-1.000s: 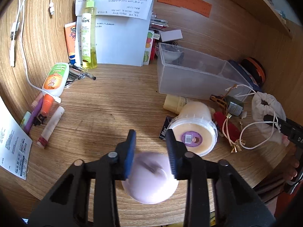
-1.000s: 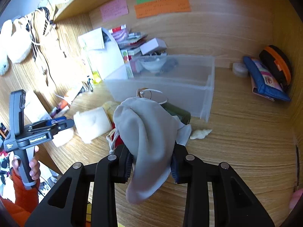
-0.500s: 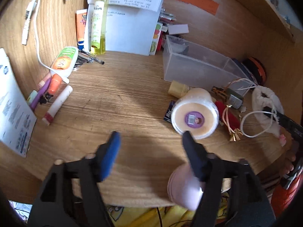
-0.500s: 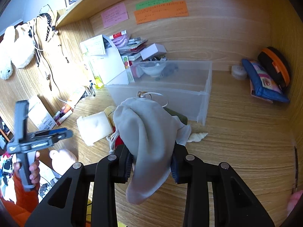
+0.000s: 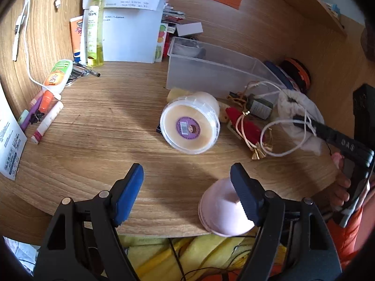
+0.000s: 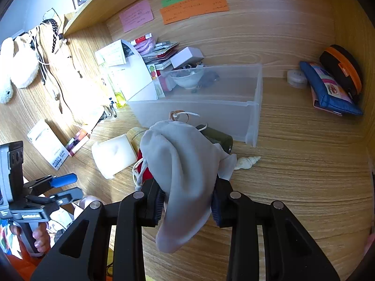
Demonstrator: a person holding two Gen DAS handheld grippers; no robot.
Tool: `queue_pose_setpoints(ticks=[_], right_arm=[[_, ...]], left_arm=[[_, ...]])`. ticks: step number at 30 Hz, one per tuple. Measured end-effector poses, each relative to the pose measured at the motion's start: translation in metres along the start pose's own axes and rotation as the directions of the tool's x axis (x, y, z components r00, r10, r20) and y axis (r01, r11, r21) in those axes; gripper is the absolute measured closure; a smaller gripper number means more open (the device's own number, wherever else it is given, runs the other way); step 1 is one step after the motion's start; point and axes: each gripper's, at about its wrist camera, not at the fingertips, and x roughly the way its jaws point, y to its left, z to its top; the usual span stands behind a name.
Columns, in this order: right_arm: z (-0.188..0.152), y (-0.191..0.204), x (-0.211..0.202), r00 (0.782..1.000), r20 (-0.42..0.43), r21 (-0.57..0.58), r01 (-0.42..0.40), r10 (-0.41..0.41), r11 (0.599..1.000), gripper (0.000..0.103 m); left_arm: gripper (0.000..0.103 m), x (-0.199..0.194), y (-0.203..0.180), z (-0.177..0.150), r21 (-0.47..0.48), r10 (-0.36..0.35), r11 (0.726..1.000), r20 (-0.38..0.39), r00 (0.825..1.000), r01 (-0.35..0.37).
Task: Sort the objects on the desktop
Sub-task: 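Carry the pink dome with the left tool while the right tool carries the white bag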
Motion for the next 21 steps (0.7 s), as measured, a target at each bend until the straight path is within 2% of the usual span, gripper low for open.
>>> queue_pose_setpoints(ticks=[3,6,9,12,15,21], right_arm=[[-0.003,-0.003,0.000,1.000,-0.006,0.010,0.000,0.000,1.000,0.073],[-0.005,-0.005,0.000,1.000,-0.012,0.015,0.004,-0.004,1.000,0.073],[-0.005,-0.007,-0.001,1.000,-0.011,0.020,0.000,0.000,1.000,0.073],[-0.004,-0.007,-0.003,1.000,-0.003,0.023,-0.007,0.007,1.000,0.073],[-0.004,-0.004,-0.005,1.000,0.001,0.017,-0.011,0.011,1.000,0.073],[0.003,-0.001,-0.011,1.000,0.020,0.011,-0.023,0.023,1.000,0.073]], left_arm=[[0.027,-0.008,-0.006,0.003,0.005,-0.059,0.998,0.021,0.998,0.058],[0.027,-0.020,-0.027,-0.002,0.090,-0.077,0.993,0.044,0.996,0.073],[0.027,-0.016,-0.040,-0.009,0.135,-0.096,0.986,0.016,0.995,0.093],[0.027,0.000,-0.043,-0.018,0.142,-0.069,0.987,-0.033,0.997,0.073],[0.039,0.018,-0.038,-0.023,0.117,-0.058,0.991,-0.094,0.994,0.069],[0.039,0.018,-0.040,-0.028,0.125,-0.056,0.990,-0.064,0.996,0.064]])
